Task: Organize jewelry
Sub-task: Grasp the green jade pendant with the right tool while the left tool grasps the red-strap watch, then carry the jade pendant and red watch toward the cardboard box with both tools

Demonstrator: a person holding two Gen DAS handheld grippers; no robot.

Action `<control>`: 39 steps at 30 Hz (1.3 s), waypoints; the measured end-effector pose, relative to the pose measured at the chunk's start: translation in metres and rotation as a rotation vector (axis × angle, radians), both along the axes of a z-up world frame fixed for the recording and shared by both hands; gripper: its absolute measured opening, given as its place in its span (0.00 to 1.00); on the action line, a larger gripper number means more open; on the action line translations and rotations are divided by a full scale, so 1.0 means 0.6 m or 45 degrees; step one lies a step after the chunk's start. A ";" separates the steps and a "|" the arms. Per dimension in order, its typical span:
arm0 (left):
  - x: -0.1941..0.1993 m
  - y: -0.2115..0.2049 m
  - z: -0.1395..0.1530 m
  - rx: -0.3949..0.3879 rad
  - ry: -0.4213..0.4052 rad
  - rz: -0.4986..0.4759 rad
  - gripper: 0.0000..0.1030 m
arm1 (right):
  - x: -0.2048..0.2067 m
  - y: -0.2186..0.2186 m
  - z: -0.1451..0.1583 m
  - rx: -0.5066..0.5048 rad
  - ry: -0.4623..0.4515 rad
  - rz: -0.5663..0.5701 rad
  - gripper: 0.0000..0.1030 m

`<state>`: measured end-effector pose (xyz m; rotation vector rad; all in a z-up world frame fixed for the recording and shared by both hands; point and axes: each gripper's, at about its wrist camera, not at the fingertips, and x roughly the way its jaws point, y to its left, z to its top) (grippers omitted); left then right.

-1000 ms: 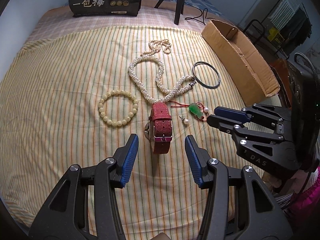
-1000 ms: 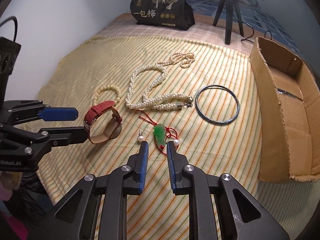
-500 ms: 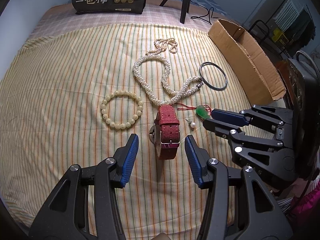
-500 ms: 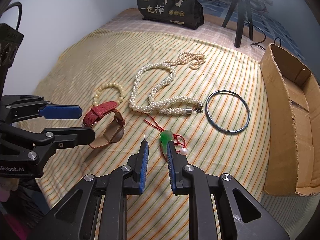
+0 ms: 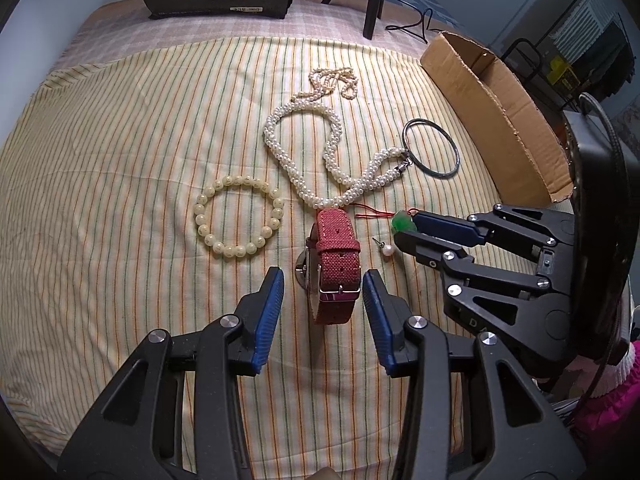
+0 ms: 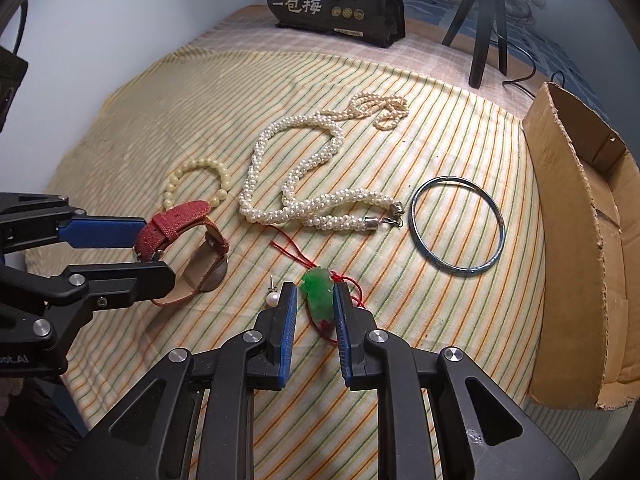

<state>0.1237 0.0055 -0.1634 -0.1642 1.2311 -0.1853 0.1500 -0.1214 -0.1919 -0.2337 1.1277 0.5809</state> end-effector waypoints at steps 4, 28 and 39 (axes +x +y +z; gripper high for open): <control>0.003 0.003 -0.008 -0.009 0.021 0.012 0.41 | -0.001 0.006 -0.007 -0.026 -0.001 0.012 0.16; -0.001 0.002 0.027 -0.067 -0.042 0.028 0.17 | -0.006 -0.012 0.074 0.099 -0.107 -0.026 0.13; -0.010 -0.001 0.075 -0.063 -0.153 0.056 0.17 | -0.004 -0.040 0.158 0.193 -0.202 -0.075 0.13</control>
